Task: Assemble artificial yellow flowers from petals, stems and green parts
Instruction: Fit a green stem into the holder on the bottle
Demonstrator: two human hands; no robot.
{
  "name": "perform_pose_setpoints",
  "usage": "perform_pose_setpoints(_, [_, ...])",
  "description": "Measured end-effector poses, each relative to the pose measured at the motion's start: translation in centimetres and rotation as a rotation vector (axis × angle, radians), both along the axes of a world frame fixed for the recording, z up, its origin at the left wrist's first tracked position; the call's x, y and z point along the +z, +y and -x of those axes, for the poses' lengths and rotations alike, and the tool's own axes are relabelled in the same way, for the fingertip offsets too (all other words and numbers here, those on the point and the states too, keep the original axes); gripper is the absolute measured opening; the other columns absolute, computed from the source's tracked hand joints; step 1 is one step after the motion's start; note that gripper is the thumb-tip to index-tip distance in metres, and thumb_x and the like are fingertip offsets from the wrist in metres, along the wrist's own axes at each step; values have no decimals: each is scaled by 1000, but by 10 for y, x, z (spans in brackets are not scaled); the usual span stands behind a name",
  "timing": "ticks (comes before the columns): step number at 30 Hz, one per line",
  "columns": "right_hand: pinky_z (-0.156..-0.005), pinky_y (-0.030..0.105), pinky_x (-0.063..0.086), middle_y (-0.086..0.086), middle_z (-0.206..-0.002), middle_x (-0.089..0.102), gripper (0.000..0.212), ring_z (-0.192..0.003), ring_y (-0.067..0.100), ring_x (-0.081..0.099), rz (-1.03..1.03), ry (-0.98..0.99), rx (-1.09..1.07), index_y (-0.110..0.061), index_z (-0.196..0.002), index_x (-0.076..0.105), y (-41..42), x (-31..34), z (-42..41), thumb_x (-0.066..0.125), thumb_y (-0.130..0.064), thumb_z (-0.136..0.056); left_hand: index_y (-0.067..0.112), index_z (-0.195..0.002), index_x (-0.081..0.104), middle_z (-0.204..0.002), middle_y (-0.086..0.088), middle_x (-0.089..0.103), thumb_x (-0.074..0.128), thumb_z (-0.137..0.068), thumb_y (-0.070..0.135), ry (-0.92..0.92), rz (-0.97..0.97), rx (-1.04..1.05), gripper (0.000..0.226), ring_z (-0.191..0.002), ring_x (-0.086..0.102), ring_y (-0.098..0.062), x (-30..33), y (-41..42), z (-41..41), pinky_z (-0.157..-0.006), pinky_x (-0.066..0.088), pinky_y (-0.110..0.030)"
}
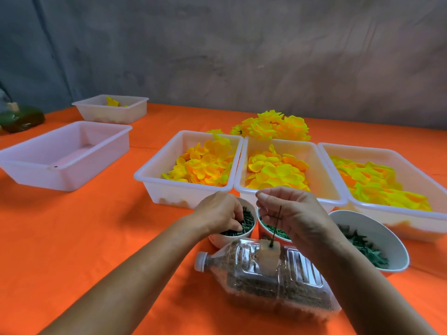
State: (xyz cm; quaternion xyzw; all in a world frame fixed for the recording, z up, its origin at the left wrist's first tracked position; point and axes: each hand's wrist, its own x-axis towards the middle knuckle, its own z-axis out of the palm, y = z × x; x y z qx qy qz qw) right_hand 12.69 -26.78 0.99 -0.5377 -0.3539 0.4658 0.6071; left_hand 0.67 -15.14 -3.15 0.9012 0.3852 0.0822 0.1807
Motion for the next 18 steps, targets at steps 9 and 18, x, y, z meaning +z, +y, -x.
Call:
perform_pose_setpoints(9, [-50, 16, 48, 6, -59, 63, 8, -51, 9, 58, 28, -81, -16, -4, -75, 68, 4, -7, 0, 67, 0, -81, 17, -90, 76, -93, -2, 72, 69, -79, 11, -110, -41, 32, 15, -89, 64, -16, -5, 1, 2, -70, 43, -22])
perform_pose_setpoints(18, [-51, 18, 46, 11, -63, 60, 2, -53, 11, 56, 55, -138, -5, 3, -84, 67, 11, -16, -1, 65, 2, -83, 13, -90, 74, -89, -4, 70, 67, -76, 3, -112, 29, -3, 19, -80, 62, -13, 2, 2, 7, -64, 43, -18])
